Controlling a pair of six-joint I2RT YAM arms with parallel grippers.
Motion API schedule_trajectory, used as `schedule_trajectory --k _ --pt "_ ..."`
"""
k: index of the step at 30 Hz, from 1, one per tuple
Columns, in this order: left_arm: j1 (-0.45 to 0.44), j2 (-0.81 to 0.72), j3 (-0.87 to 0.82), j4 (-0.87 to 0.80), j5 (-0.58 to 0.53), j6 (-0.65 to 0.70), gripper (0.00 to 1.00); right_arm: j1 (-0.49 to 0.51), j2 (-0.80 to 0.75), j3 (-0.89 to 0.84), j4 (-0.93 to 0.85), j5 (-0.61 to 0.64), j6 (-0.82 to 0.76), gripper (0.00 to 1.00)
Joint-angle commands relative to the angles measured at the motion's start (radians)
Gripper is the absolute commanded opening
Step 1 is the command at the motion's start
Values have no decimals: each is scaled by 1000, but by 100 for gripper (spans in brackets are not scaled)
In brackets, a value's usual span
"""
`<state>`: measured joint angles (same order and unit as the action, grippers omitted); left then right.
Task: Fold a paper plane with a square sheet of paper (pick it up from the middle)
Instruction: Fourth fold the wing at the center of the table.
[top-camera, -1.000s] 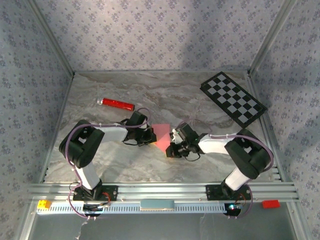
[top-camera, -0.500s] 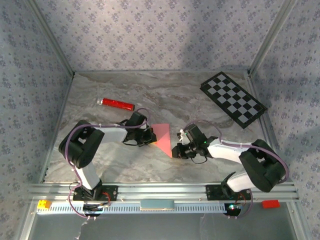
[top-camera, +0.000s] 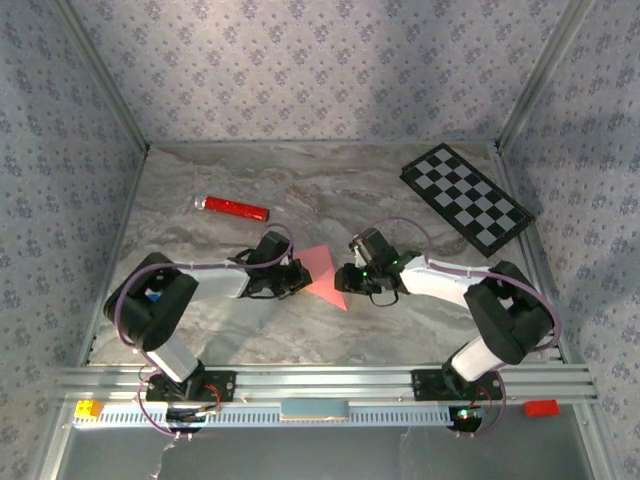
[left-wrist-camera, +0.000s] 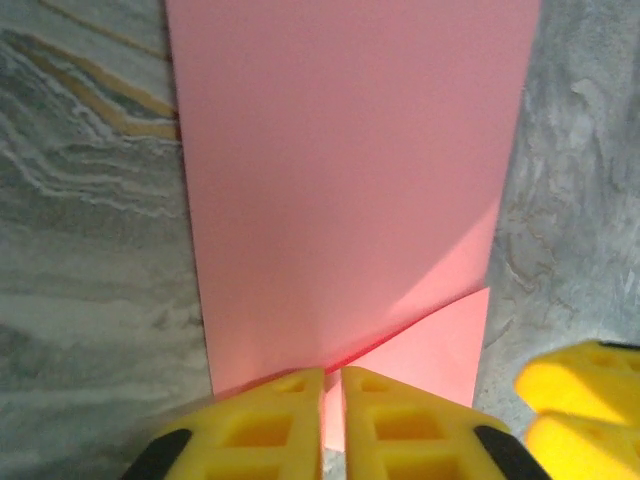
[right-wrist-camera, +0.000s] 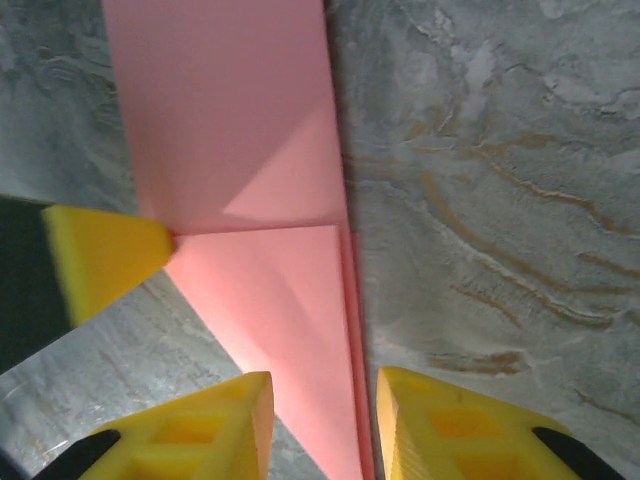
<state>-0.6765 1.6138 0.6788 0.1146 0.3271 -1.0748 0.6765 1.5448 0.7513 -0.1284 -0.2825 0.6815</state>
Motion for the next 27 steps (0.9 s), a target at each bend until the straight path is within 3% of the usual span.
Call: schedule_trajectory --k 1,6,15,27 --pt "-3 -72 15 -73 -54 37 19 4 32 43 -39 16 -9 34" --pt "17 -119 19 -134 -74 74 24 2 63 60 -13 -21 -13 33" --pt "94 -138 -4 -141 -2 105 28 -6 100 76 18 -66 -25 29" --pt "128 -132 -7 -142 24 108 28 -21 64 62 10 -69 -45 12"
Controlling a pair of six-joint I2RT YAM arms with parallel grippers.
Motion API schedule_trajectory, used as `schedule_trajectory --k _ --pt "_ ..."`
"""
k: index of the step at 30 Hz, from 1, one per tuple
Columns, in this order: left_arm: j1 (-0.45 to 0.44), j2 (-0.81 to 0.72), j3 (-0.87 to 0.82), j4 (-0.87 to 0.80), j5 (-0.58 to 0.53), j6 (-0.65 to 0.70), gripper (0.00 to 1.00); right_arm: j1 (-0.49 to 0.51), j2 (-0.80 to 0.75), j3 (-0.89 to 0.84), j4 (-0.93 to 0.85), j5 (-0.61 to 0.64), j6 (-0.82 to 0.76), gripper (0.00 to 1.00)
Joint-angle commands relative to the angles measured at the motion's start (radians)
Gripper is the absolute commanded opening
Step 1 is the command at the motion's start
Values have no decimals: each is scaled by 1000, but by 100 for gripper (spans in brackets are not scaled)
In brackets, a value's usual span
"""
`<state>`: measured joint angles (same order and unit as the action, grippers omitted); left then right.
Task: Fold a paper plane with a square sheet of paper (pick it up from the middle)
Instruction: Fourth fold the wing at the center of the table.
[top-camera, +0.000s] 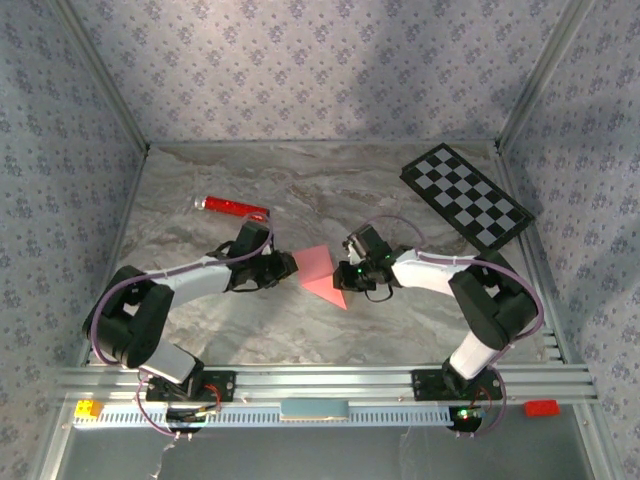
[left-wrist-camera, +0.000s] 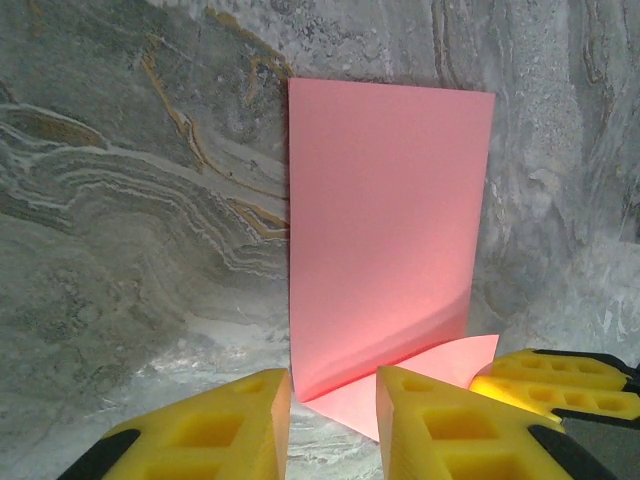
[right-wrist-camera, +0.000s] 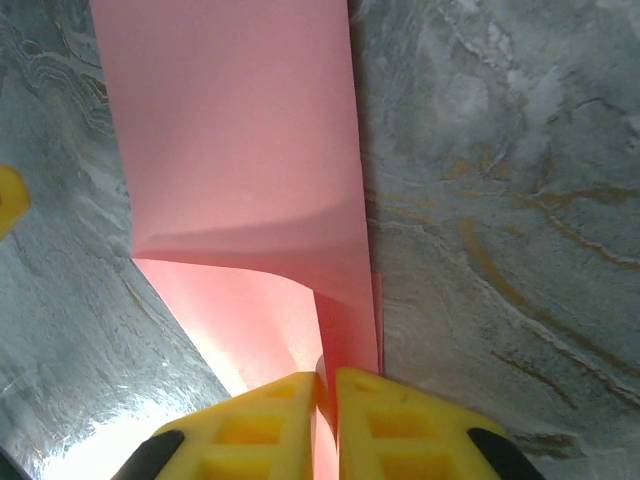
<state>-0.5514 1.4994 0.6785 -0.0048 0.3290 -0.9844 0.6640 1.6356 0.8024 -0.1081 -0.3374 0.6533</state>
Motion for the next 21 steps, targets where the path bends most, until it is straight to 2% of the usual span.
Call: schedule_trajectory --k 1,7,13,21 --pt "5 -17 -8 -23 22 18 28 -7 -29 10 -9 -14 -17 11" --pt "10 -12 -4 -26 29 21 28 -12 -54 -14 7 -15 -17 7" --pt "18 13 11 -4 84 20 30 -30 -92 -73 105 -80 -3 5" --pt "32 69 41 58 171 -2 40 -62 -121 -139 222 -170 35 5"
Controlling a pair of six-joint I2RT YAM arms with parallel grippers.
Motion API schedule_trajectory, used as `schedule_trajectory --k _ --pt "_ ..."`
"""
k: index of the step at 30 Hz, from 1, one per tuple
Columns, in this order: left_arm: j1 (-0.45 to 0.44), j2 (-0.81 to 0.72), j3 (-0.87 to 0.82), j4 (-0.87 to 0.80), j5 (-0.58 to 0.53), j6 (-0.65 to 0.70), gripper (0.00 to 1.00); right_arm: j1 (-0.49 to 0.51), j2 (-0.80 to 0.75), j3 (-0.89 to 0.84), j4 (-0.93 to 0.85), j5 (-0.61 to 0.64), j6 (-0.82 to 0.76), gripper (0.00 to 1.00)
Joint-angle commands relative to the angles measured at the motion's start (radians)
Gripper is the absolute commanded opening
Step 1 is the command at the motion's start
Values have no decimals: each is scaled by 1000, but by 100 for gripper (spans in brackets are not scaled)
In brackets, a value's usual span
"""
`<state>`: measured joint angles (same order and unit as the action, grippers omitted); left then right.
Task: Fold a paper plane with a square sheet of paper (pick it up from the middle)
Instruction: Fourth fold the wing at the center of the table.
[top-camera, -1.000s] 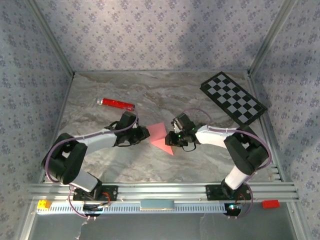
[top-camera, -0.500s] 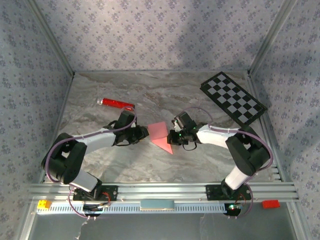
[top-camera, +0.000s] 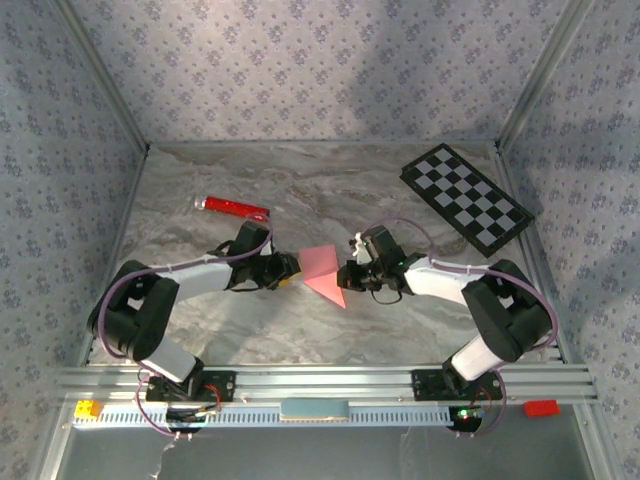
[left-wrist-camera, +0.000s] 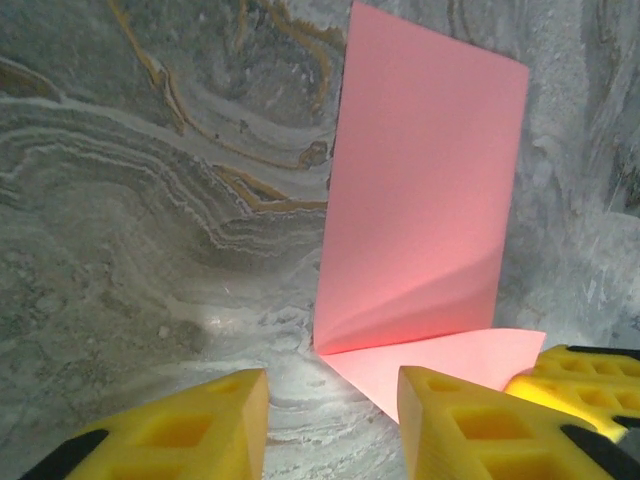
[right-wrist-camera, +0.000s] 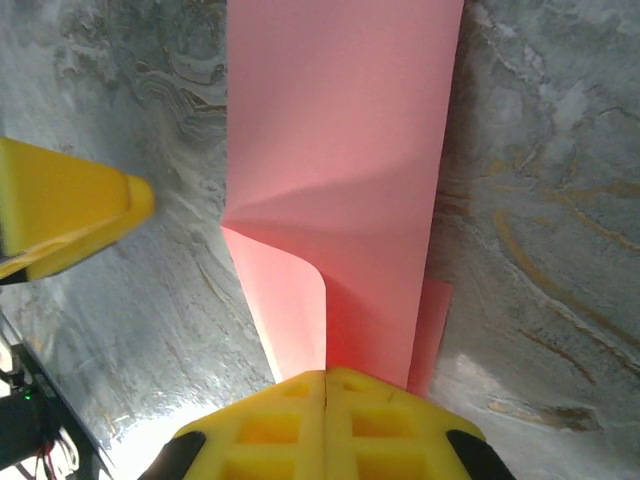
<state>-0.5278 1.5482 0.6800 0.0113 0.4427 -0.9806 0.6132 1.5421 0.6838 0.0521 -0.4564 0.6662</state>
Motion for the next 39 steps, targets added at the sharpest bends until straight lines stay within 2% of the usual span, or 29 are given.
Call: schedule_trajectory --k 1,27,33,39 --pt "8 28 43 48 67 -8 41 -15 -29 -25 77 -59 27 5" --pt "18 128 81 124 139 -48 47 -58 -68 -104 224 -135 89 2" --pt "17 149 88 142 148 -53 46 -60 -67 -108 232 -143 92 2" --pt "18 165 92 159 154 -58 39 -61 -69 -113 235 -148 93 2"
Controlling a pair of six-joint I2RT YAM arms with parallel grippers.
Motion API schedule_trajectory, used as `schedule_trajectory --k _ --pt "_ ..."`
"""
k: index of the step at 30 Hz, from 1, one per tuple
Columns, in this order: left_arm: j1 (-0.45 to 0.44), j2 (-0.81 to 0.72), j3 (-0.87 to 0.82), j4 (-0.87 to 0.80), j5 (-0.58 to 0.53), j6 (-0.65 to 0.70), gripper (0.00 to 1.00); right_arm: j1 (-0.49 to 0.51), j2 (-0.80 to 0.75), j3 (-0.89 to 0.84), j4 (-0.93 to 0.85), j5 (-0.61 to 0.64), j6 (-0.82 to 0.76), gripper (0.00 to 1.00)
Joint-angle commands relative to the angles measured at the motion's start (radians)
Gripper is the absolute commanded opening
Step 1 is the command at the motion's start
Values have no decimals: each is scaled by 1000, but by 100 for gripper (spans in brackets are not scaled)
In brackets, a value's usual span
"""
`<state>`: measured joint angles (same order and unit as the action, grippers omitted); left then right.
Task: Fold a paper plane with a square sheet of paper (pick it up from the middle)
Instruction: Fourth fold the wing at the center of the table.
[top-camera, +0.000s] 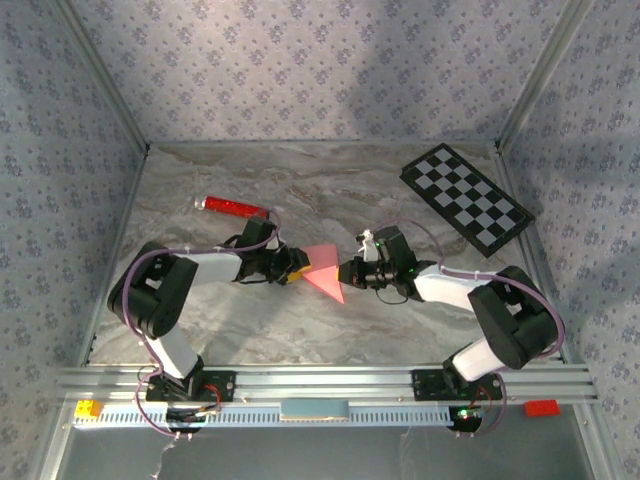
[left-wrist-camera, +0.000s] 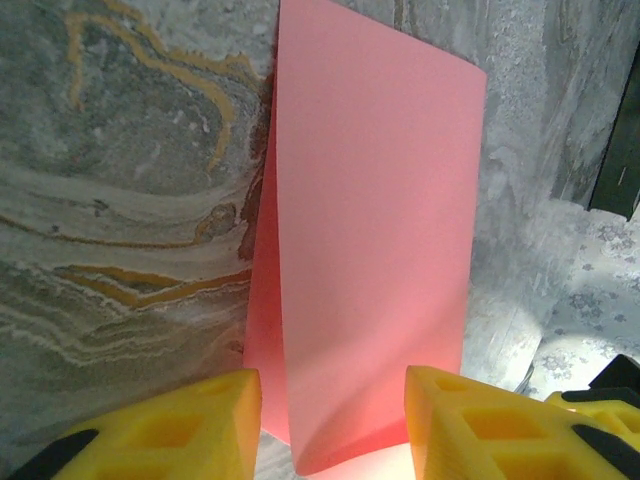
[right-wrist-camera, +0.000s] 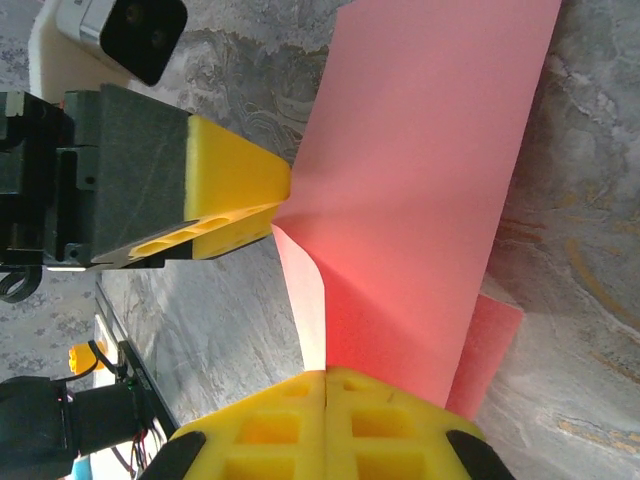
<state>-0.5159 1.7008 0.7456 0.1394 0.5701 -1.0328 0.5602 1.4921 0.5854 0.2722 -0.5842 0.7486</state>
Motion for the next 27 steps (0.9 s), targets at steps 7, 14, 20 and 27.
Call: schedule_trajectory --k 7,14,20,27 --pt "6 12 19 49 16 -16 24 -14 -18 -25 -5 -8 -3 2" --pt "7 -15 0 68 -4 -32 10 -19 -19 -14 -92 34 -34 6" --pt "-1 -68 -17 69 -37 -65 3 1 -40 19 -215 112 -71 18" --pt "-31 -161 -64 35 -156 -122 2 87 -173 56 -422 405 -129 35"
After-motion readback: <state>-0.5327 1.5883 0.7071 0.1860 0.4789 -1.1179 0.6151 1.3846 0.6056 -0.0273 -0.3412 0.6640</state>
